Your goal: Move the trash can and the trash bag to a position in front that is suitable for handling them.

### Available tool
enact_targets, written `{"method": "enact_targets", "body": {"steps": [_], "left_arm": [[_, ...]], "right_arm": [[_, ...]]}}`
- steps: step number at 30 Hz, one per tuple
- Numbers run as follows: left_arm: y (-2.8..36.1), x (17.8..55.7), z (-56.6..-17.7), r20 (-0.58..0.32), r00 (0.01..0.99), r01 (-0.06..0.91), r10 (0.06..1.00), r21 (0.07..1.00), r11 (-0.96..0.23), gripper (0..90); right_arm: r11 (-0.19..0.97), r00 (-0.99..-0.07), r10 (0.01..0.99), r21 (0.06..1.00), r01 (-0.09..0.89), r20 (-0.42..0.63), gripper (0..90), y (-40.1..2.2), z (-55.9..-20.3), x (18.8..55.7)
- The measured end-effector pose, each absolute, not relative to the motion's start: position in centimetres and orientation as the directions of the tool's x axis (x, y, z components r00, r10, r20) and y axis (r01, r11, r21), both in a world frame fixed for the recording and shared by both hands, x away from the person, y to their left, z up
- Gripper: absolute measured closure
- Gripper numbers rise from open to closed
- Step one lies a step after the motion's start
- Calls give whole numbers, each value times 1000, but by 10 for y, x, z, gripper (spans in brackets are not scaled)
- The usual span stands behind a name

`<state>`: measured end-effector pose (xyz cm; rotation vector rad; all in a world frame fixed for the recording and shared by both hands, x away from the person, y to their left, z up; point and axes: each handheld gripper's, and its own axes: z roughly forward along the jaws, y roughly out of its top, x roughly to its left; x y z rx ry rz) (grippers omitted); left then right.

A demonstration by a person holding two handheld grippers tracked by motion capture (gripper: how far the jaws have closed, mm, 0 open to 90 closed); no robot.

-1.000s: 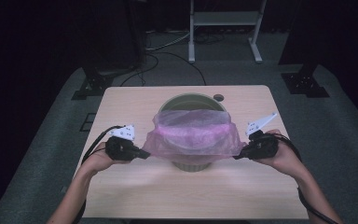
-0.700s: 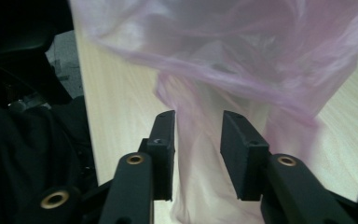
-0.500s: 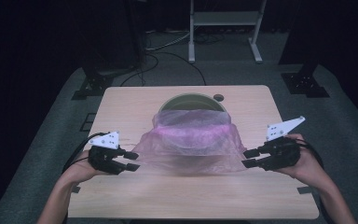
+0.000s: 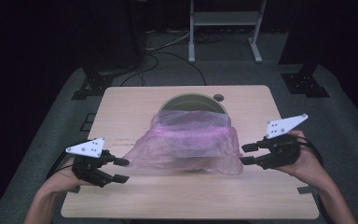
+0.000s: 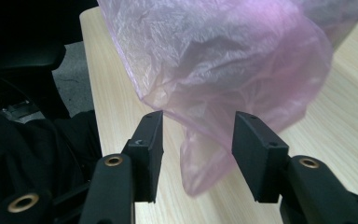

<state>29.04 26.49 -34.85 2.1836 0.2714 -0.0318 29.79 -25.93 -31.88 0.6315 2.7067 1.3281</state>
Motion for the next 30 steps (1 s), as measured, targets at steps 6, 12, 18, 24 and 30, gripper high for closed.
{"method": "enact_targets", "body": {"steps": [6,12,18,24,30], "left_arm": [[250,299,-346,-93,977,187,190,801,-568,413],[242,301,-339,-87,982,167,165,807,-567,414],[239,297,-339,-85,985,158,151,799,-580,416],[241,293,-338,-86,986,154,140,785,-601,423],[242,288,-331,-77,988,142,133,792,-593,423]], "right_arm": [[543,-914,387,772,331,120,511,-250,-320,304],[540,-915,387,776,327,116,505,-249,-318,306],[539,-916,383,776,328,120,503,-247,-320,307],[537,-916,382,777,328,122,502,-249,-319,306],[537,-918,377,780,323,121,499,-250,-317,304]]}}
